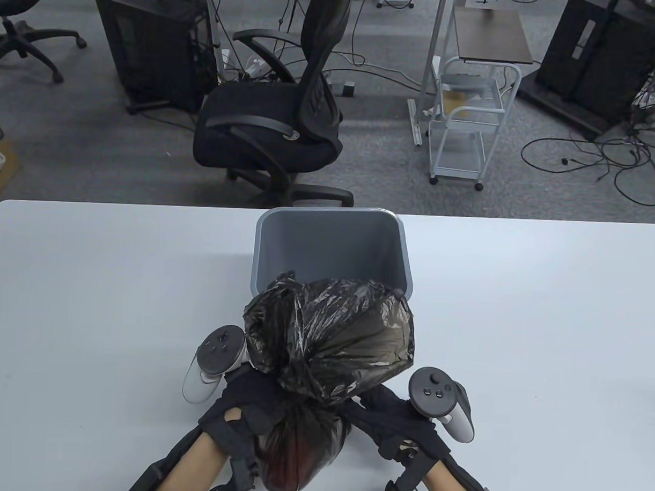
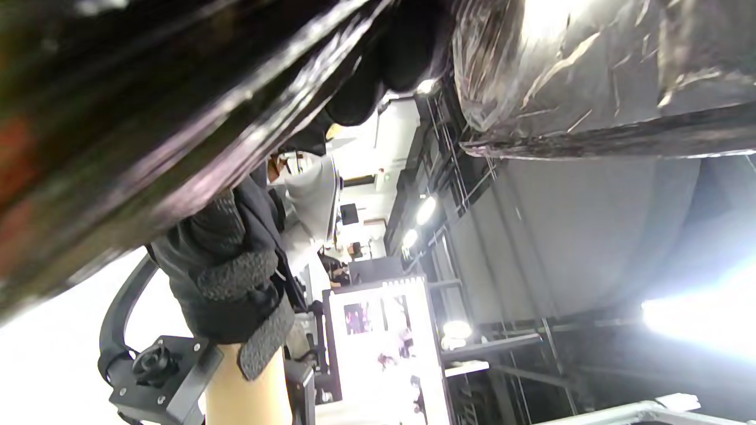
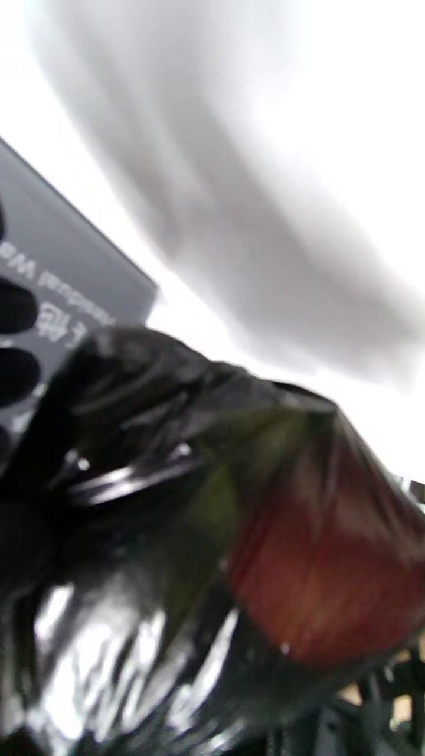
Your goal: Twist garbage bag top to tighten it
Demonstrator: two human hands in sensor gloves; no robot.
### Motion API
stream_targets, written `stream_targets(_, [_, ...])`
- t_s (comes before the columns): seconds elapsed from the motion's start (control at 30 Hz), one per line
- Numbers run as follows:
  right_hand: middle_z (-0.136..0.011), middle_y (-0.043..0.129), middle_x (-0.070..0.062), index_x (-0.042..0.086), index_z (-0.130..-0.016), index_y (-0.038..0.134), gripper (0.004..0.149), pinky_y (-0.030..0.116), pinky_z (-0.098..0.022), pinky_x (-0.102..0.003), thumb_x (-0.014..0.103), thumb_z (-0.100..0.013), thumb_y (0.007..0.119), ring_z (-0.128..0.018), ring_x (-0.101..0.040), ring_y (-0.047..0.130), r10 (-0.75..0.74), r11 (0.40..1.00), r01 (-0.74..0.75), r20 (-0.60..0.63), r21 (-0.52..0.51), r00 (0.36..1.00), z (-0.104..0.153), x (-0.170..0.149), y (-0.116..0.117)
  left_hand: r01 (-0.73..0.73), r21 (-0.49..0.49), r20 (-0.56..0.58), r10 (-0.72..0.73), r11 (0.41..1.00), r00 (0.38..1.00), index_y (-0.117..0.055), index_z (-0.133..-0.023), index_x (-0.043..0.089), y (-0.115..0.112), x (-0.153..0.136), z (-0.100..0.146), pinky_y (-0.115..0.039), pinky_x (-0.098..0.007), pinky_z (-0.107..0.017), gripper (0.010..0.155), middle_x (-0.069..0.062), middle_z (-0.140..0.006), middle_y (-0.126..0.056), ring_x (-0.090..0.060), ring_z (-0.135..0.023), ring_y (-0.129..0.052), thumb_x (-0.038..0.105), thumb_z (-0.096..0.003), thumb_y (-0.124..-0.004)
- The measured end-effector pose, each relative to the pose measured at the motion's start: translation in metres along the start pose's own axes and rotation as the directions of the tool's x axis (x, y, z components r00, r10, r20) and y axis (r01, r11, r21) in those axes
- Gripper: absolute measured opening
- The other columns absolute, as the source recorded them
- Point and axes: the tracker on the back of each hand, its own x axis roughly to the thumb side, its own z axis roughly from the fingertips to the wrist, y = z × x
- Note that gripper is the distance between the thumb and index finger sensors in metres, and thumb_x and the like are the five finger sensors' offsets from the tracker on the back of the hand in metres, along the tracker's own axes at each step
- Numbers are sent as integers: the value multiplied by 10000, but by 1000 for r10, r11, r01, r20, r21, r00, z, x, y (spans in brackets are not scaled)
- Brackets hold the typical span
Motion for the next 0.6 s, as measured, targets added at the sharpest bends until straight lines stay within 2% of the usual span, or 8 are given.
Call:
stream_targets(0.1, [-1242,331,-204,168,-1221,293,720,394,-759,-683,437,-638,619,-1104,-514,367,-49,998,51,37,-46,998,7,6,-3,-41,40,2,41,998,999,-688,-938,279,5,-2,3,-185,-646,-780,398,40,-1019,-774,-248,-1171,-564,465,-659,-474])
stream_targets(0.17, [-1234,335,-222,154,-1218,320,702,406,-754,-679,441,-642,601,-1096,-520,368,-31,996,36,58,-84,998,13,13,-4,-58,71,-13,59,996,998,-658,-949,287,8,-6,5,-200,-651,-781,399,49,-1019,-755,-238,-1168,-559,474,-665,-449])
stream_targets(0.27, [-1217,410,-217,149,-1201,418,641,445,-746,-667,436,-648,569,-1087,-512,414,80,983,-65,77,-171,994,22,27,-5,-48,121,-52,54,992,997,-637,-957,296,9,-10,7,-212,-655,-779,399,56,-1019,-743,-229,-1166,-555,480,-670,-431])
stream_targets(0.4, [-1164,557,-215,123,-1153,558,597,531,-715,-648,427,-641,583,-1044,-503,540,194,957,-172,74,-233,978,28,38,-3,9,171,-83,5,985,997,-610,-971,311,9,-10,8,-206,-649,-780,398,68,-1040,-717,-220,-1179,-526,485,-673,-413])
stream_targets(0.53, [-1072,711,-198,100,-1097,658,575,626,-665,-621,431,-631,601,-959,-478,695,220,956,-197,86,-216,972,29,41,6,42,229,-113,-16,973,993,-594,-978,312,10,-8,13,-201,-644,-777,398,72,-1046,-703,-214,-1181,-516,486,-676,-402])
stream_targets(0.6, [-1071,710,-205,92,-1097,659,580,629,-658,-624,432,-630,605,-955,-484,695,202,966,-181,97,-186,975,28,42,13,70,243,-128,-39,967,991,-595,-979,310,10,-6,15,-202,-642,-774,399,69,-1045,-706,-216,-1179,-516,485,-677,-403])
